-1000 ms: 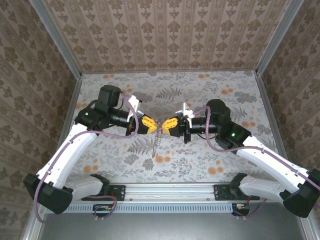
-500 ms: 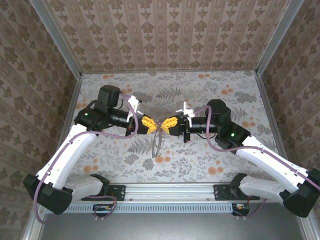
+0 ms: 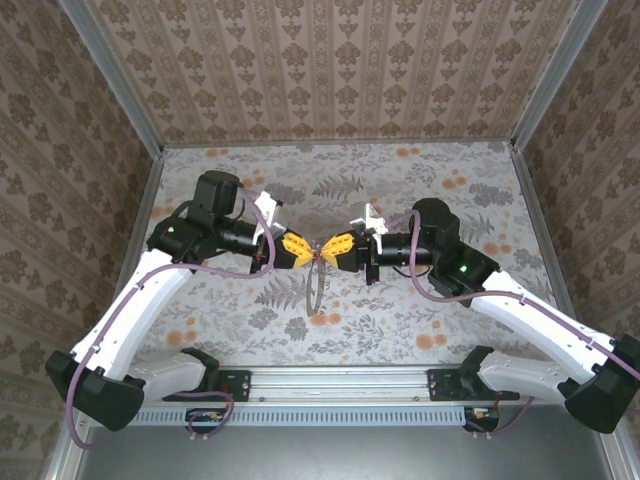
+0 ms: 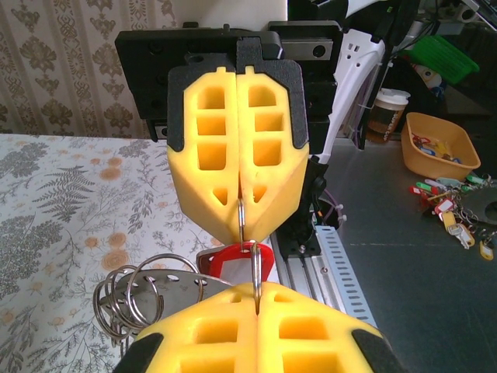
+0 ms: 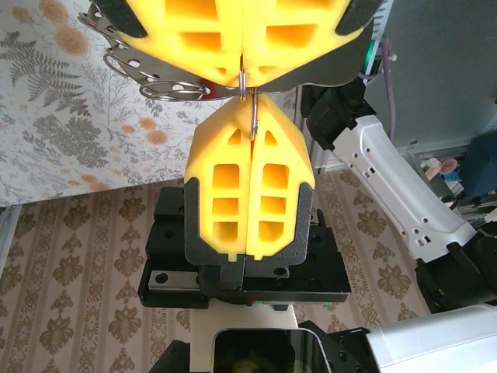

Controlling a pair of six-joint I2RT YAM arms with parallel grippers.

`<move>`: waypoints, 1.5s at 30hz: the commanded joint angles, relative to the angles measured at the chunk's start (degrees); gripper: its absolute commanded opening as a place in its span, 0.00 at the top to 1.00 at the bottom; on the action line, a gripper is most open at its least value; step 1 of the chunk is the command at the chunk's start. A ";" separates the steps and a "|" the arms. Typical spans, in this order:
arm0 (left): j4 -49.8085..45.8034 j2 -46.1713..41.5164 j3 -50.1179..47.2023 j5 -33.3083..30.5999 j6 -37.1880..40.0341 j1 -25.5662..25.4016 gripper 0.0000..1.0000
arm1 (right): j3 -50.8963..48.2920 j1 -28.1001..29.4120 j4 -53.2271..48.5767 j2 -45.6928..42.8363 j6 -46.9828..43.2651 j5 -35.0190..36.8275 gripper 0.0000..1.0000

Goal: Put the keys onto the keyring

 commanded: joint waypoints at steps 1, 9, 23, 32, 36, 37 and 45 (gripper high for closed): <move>0.45 -1.27 1.26 1.18 1.35 -0.37 1.00 | -0.64 0.23 1.88 0.58 1.14 -1.50 1.00; 0.62 -1.34 1.11 0.98 1.16 -0.37 1.00 | -0.94 0.42 2.67 0.10 1.49 -3.59 1.00; 1.16 -1.18 0.85 16.78 1.71 3.17 1.00 | -3.38 0.39 4.17 -2.49 2.01 -4.73 1.00; 5.97 -2.08 -0.31 19.30 0.01 6.58 1.00 | -5.62 -0.36 12.02 -4.98 6.52 -4.55 1.00; 5.10 -1.31 -0.19 22.46 0.88 7.01 1.00 | -7.12 -0.29 24.96 -3.86 14.18 -2.04 1.00; 4.93 -1.51 -0.34 22.99 1.13 7.14 1.00 | -7.29 -0.06 26.92 -3.33 15.39 -1.61 1.00; 8.44 -2.25 -1.34 23.07 -1.29 8.24 1.00 | -6.62 2.17 31.21 -1.43 15.70 1.57 1.00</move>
